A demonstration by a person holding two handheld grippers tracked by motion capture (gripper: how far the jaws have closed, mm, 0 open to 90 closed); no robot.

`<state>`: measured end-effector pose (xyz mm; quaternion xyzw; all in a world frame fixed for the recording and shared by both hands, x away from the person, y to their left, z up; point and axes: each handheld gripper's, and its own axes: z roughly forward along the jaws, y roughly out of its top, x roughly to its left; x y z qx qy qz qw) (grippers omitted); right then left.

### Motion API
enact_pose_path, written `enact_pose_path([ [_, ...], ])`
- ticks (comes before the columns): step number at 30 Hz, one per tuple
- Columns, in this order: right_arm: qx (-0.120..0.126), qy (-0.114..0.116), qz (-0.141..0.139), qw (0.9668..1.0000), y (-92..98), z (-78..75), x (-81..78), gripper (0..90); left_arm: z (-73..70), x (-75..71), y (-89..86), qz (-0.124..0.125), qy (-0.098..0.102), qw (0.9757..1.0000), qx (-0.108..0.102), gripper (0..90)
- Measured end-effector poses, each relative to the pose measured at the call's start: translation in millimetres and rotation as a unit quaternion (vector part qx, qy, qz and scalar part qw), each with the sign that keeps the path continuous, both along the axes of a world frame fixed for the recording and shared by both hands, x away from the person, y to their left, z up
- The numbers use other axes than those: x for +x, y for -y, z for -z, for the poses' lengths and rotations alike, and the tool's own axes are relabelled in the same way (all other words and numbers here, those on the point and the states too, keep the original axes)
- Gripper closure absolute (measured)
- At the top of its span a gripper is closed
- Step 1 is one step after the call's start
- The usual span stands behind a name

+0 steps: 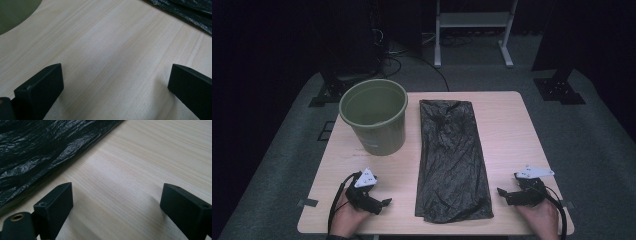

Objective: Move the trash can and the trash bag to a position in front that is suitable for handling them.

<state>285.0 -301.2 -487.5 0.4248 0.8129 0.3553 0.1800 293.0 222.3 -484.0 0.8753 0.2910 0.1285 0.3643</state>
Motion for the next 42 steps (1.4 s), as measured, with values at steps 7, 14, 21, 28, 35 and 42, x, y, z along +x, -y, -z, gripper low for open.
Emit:
enact_pose_path([
  [7, 0.000, -0.001, -0.006, 1.0000, -0.7, -0.3, -0.7, 10.3, 0.0, 0.1, 0.0, 0.000, 0.000, 1.0000, 0.000, 0.0],
  [14, 0.000, 0.001, -0.016, 0.9999, -1.5, -1.1, -2.0, 16.2, -0.2, 1.2, 1.0, -0.001, 0.000, 1.0000, 0.001, 0.0],
  [21, 0.013, 0.000, -0.016, 0.9998, -0.7, -4.6, -2.8, 37.6, -0.2, 1.6, 1.4, -0.002, 0.000, 1.0000, 0.001, 0.0],
  [28, 0.041, -0.006, -0.023, 0.9989, -8.3, -9.1, -0.4, 49.3, -0.2, 1.7, 1.7, -0.003, -0.001, 1.0000, 0.001, 0.0],
  [35, 0.063, -0.013, -0.043, 0.9970, -22.4, -11.5, 3.6, 49.1, -0.1, 2.1, 2.0, -0.003, -0.001, 1.0000, 0.000, 0.0],
  [42, 0.067, -0.015, -0.057, 0.9960, -34.4, -12.2, 5.4, 49.0, -0.1, 2.7, 2.4, -0.003, 0.000, 1.0000, 0.000, 0.0],
])
